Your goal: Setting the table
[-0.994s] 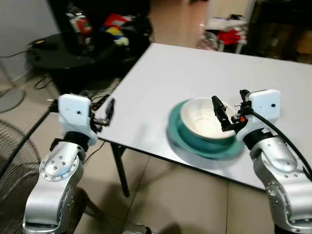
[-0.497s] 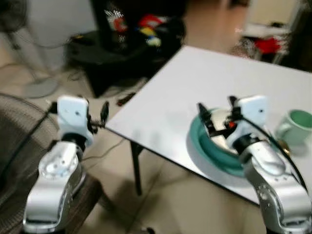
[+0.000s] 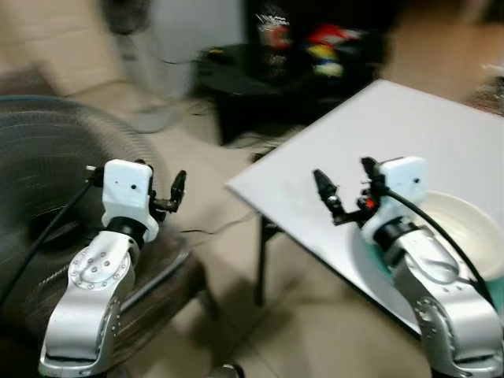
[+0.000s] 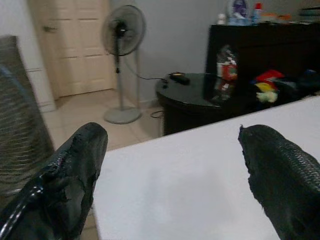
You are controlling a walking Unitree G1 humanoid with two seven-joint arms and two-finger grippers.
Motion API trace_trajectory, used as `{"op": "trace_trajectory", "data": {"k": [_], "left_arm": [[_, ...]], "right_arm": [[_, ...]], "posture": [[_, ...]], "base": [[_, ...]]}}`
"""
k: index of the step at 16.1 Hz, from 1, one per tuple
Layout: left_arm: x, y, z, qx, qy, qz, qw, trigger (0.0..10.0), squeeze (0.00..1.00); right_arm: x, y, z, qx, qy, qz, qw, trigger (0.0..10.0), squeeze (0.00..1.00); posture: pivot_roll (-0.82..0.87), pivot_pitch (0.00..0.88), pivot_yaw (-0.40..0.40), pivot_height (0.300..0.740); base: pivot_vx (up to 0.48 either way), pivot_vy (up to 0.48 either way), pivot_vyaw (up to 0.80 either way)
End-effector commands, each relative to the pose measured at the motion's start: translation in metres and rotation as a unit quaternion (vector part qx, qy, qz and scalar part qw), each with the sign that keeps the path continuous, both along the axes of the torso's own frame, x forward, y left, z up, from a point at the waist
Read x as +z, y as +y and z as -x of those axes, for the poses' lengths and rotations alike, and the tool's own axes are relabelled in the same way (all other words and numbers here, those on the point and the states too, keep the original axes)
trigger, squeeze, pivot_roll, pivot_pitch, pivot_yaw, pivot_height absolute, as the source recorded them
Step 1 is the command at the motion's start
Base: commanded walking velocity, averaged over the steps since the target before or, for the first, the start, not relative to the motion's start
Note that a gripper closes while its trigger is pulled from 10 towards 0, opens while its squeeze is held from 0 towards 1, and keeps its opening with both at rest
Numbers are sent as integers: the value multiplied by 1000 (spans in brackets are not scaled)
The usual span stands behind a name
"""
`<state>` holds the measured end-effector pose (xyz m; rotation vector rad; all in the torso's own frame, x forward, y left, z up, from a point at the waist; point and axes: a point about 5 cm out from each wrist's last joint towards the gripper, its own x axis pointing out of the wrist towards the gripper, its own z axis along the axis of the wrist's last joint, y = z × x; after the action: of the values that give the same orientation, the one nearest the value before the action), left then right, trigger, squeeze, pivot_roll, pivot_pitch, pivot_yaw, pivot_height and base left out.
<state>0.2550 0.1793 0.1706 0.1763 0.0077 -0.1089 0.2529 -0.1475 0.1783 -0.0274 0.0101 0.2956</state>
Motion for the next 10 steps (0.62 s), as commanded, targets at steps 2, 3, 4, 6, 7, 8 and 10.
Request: {"op": "trace_trajectory", "data": {"k": [2, 3, 4, 6, 7, 8, 10], "left_arm": [[3, 3, 0, -2, 4, -1, 1000, 10000, 0], [4, 3, -1, 3, -2, 0, 1000, 10000, 0], [5, 4, -1, 10, -7, 0, 1000, 10000, 0], [5, 4, -1, 17, -11, -2, 1000, 10000, 0], [5, 4, -1, 16, -12, -3, 1000, 10000, 0], [6, 4, -1, 15, -12, -3, 1000, 10000, 0], [4, 3, 0, 12, -8, -9, 1000, 10000, 0]], "right_arm": [[5, 7, 0, 21, -10, -8, 1000, 10000, 1000], [6, 7, 0, 21, -13, -8, 1000, 10000, 1000], [7, 7, 0, 17, -15, -12, 1000, 10000, 1000], [7, 7, 0, 16, -17, -16, 1000, 10000, 1000], [6, 8, 0, 21, -14, -17, 1000, 10000, 1000], [2, 11, 1, 33, -5, -16, 999, 10000, 1000], [-11, 16, 7, 70, 36, 2, 997, 10000, 1000]], "posture": [[126, 0, 45, 740], [127, 0, 45, 740], [127, 0, 45, 740], [126, 0, 46, 740], [126, 0, 46, 740], [127, 0, 46, 740], [127, 0, 47, 740]], "base": [[0, 0, 800], [0, 0, 800], [0, 0, 800], [0, 0, 800], [0, 0, 800], [0, 0, 800], [0, 0, 800]]}}
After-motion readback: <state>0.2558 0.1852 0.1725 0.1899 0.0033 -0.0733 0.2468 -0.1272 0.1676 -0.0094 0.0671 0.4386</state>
